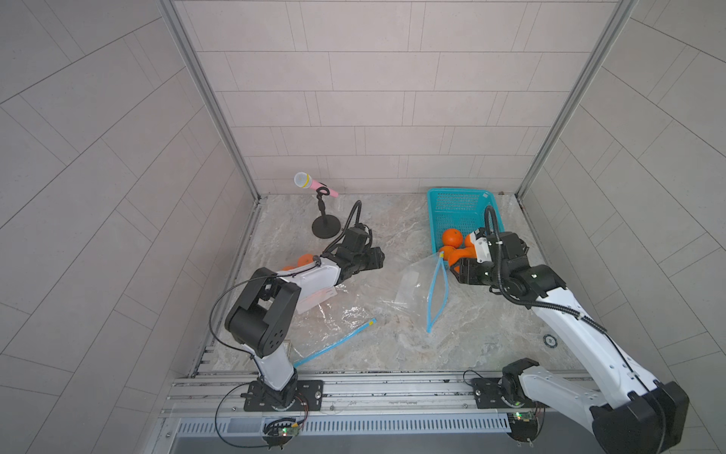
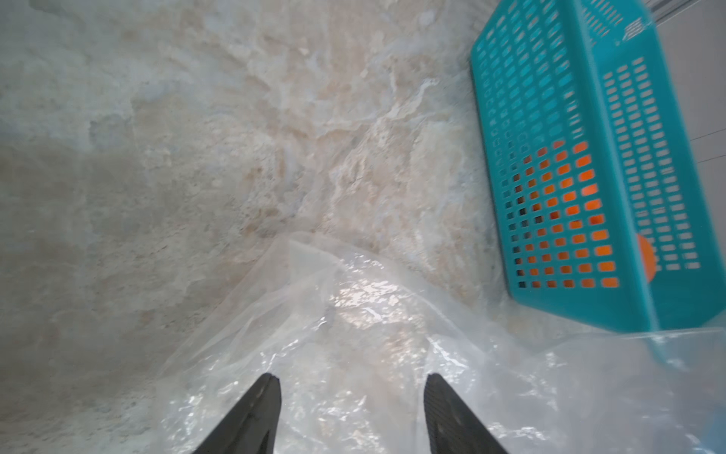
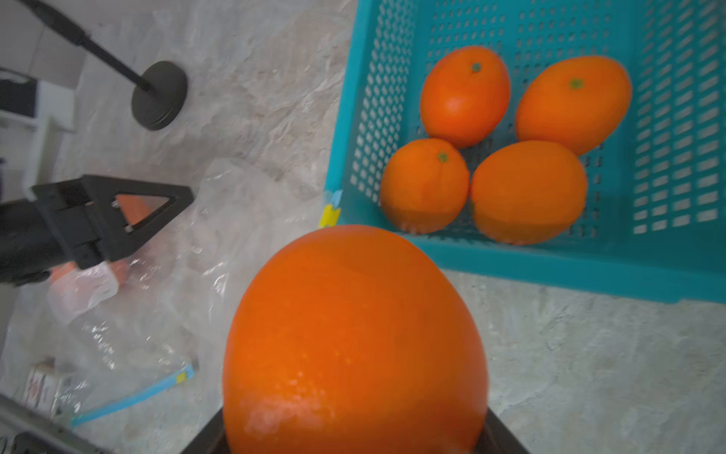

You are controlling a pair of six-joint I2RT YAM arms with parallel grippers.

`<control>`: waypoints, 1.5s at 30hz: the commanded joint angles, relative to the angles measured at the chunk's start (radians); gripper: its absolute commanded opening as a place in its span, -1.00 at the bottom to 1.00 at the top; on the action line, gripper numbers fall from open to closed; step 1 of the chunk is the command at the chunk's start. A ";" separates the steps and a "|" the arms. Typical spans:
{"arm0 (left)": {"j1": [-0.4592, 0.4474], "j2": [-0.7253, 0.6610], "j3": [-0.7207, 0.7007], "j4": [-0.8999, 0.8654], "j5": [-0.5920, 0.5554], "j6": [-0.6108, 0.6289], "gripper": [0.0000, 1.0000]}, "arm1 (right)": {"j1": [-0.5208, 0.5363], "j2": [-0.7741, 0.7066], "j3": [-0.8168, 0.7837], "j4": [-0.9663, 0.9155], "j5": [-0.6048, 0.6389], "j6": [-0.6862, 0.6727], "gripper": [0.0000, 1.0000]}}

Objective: Open the zip-top bag and take out the orange
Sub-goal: Place the orange in the basket.

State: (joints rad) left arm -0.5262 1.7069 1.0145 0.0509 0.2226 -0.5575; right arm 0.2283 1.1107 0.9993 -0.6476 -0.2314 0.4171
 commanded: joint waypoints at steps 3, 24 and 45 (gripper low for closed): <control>-0.037 -0.053 0.112 -0.061 0.006 0.031 0.90 | -0.120 0.219 0.210 0.070 -0.007 -0.067 -0.08; -0.081 0.195 0.390 -0.020 0.090 0.013 0.92 | -0.311 1.156 1.004 -0.009 -0.116 -0.024 -0.03; -0.087 -0.160 0.073 -0.125 0.005 0.019 1.00 | -0.276 0.921 0.898 -0.173 -0.093 -0.072 0.73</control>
State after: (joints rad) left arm -0.6094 1.6371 1.1557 -0.0181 0.2710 -0.5503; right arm -0.0746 2.2181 1.9316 -0.7780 -0.3622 0.3771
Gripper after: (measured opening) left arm 0.999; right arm 0.863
